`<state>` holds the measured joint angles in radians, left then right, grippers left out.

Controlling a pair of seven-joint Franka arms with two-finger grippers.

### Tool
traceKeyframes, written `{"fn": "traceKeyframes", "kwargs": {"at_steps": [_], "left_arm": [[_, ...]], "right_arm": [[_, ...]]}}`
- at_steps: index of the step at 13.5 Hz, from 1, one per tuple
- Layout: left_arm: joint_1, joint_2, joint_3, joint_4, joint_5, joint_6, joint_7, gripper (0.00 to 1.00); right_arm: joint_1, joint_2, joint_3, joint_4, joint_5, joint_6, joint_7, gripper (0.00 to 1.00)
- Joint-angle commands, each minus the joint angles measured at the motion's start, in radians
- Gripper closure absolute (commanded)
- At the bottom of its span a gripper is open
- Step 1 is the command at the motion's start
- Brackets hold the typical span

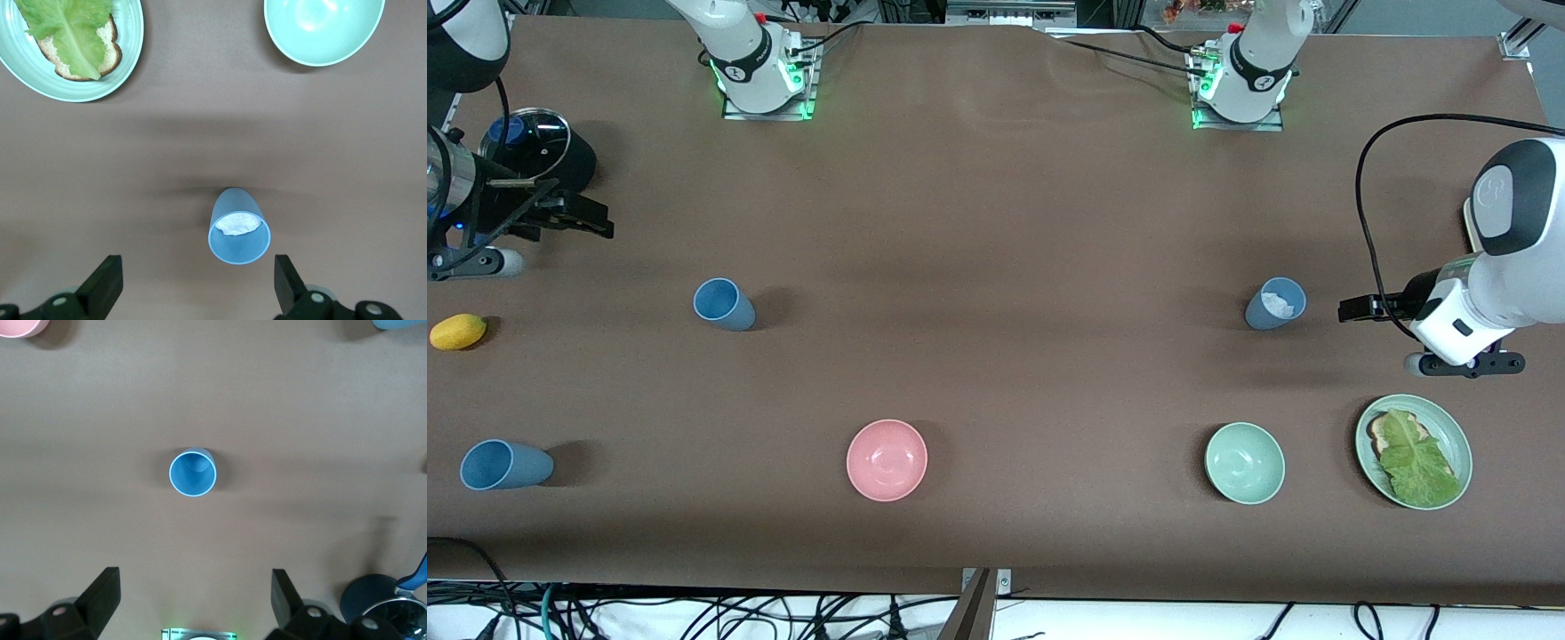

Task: Stack blue cups with both arms

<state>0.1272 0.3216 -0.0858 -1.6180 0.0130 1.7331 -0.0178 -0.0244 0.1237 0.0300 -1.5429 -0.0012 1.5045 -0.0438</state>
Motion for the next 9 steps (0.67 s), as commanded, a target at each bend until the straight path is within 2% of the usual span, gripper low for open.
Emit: {"fn": "traceKeyframes", "kwargs": {"at_steps": [1,9], "left_arm": [[0.005,-0.002,0.0,0.032,0.018,-0.038,0.004,0.0],[-0.009,-0.088,0.006,0.026,0.018,-0.098,0.048,0.0]], "right_arm": [[-0.008,0.013,0.005,0.027,0.001,0.005,0.004,0.0],[-0.011,0.013,0.005,0.027,0.003,0.008,0.004,0.0]]}}
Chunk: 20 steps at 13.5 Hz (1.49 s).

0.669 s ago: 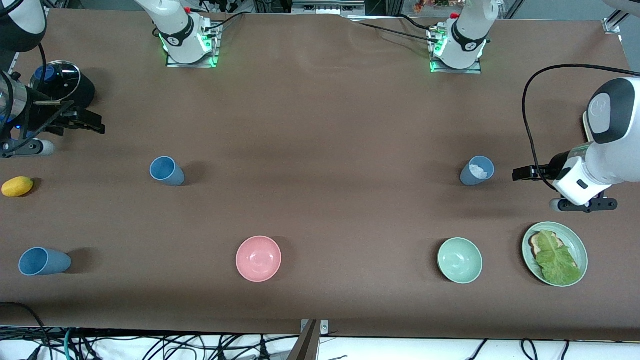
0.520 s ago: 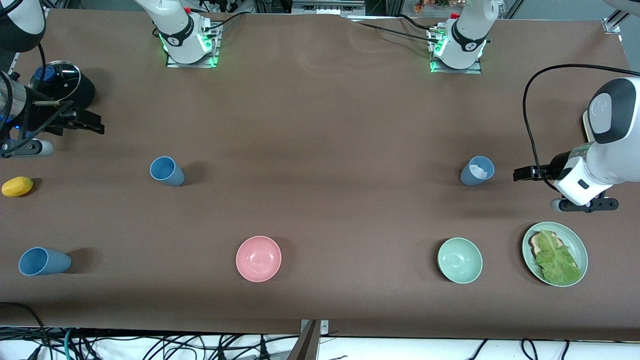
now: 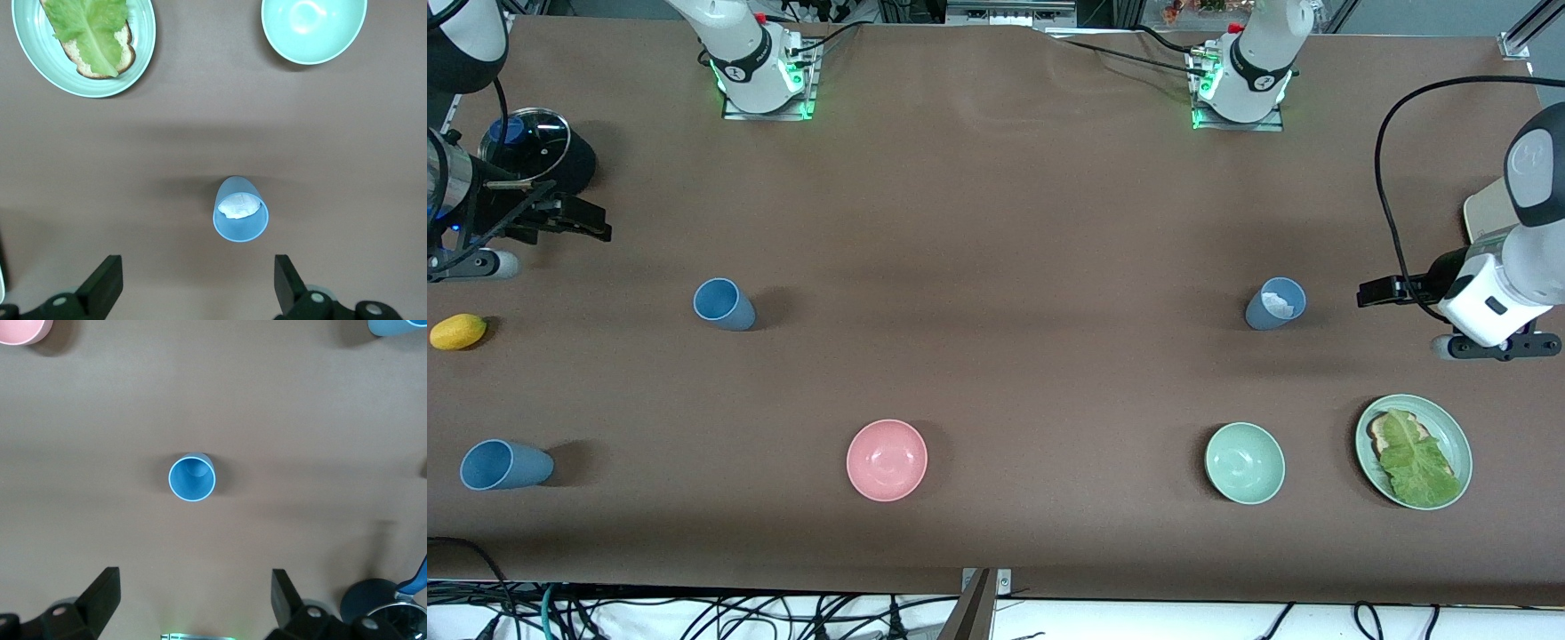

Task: Stack blue cups with both arms

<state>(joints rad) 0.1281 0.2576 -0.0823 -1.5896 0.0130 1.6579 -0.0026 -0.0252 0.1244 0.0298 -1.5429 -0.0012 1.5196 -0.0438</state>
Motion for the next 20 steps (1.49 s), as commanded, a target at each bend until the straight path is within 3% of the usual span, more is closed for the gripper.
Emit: {"fn": "traceKeyframes", "kwargs": {"at_steps": [1,5,20], "left_arm": [[-0.018,-0.032,0.006,-0.001,0.018,-0.046,0.035,0.0],[-0.054,-0.086,0.035,-0.01,0.018,-0.079,0.042,0.0],[-0.039,-0.08,0.035,0.002,0.019,-0.093,0.073,0.0]], "right_arm": [[-0.01,0.012,0.005,0.027,0.003,-0.006,0.004,0.0],[-0.009,0.012,0.005,0.026,0.003,-0.009,0.004,0.0],[-0.009,0.012,0.005,0.024,0.003,-0.01,0.004,0.0]]}}
